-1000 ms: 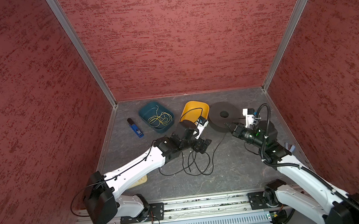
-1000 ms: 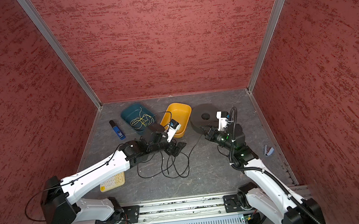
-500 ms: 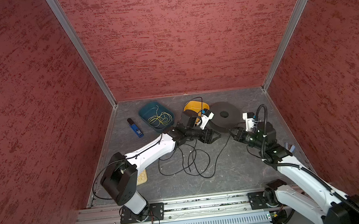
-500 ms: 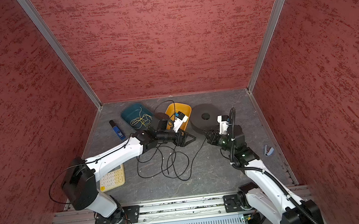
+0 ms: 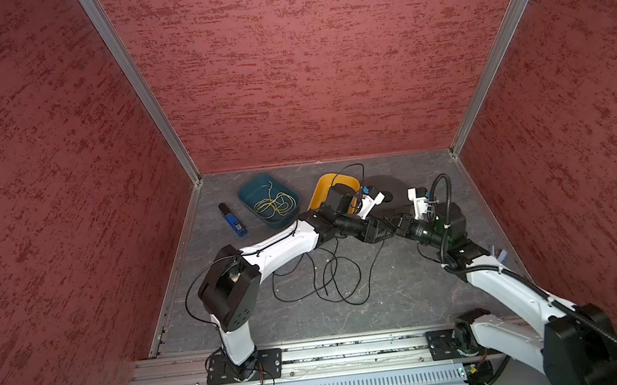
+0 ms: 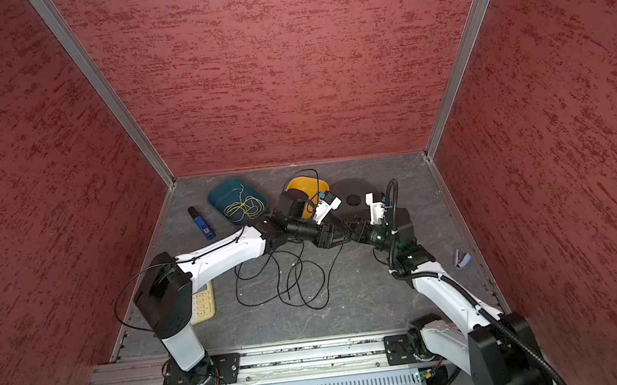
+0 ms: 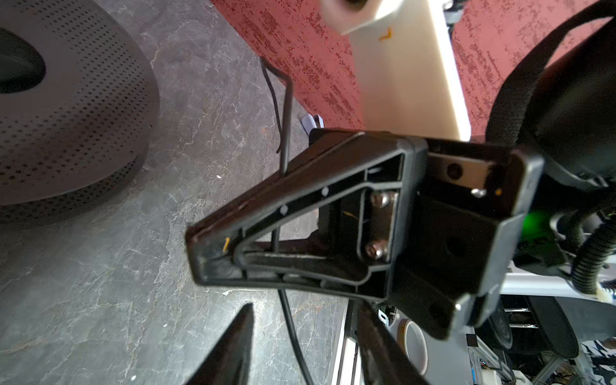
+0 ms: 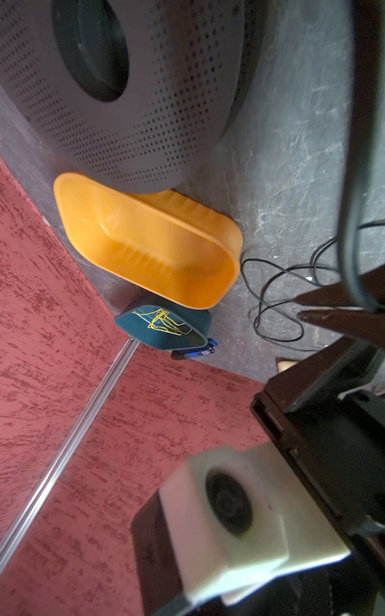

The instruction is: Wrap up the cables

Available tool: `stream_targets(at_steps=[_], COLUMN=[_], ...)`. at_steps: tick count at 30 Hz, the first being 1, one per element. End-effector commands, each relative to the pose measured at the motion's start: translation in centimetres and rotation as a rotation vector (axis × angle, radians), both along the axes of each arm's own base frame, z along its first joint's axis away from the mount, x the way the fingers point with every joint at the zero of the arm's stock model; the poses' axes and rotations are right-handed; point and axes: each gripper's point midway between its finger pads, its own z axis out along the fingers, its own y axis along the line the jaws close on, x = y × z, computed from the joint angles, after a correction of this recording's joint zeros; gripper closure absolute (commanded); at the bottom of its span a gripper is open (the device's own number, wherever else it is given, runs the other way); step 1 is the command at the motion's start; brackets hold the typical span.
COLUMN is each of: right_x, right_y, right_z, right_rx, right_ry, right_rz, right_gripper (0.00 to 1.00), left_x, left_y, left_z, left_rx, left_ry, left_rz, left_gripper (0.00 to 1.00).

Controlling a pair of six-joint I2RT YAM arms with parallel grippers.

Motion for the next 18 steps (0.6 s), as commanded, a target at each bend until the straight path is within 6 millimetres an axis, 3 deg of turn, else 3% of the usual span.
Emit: stream_targets(at_steps=[1,3,9,12,14,18], right_x=[0.8,0.9,1.4,1.7,2.0,2.1], right_y=[0.6,0.7,0.8,0.7,0.3,-1.4], right_z=[3.7,3.8,4.1,3.2,2.1,-0.6], right_rx=[0.045,0.052,0.071,0.035,-0.009,-0.058], right_ry=[-0.111,-0.114,-0.111,-0.079,-0.035,0.041], right_rz=[0.023,0.027,0.02,0.014,-0.007,-0.075], right_gripper=[1.0,1.0,0.97,0.62,0.41,0.28], left_x=[0.7,1.1,2.0,3.1,4.3,6.6], left_y=[-0.4,-0.2,0.4,1.7,3.2,6.8], left_z=[0.2,0.0,-0.2,-0.2,-0.2,0.1], left_rx=[-0.007,-0.005,-0.004,0.01,0.005,0.003], left_ry=[-0.006,-0.001,0.014,0.026,0.048,0.102], left_rz=[0.003,0.012,0.037,0.085,0.142,0.254], left_gripper=[0.62,0.72,0.88,1.0,1.0,1.0])
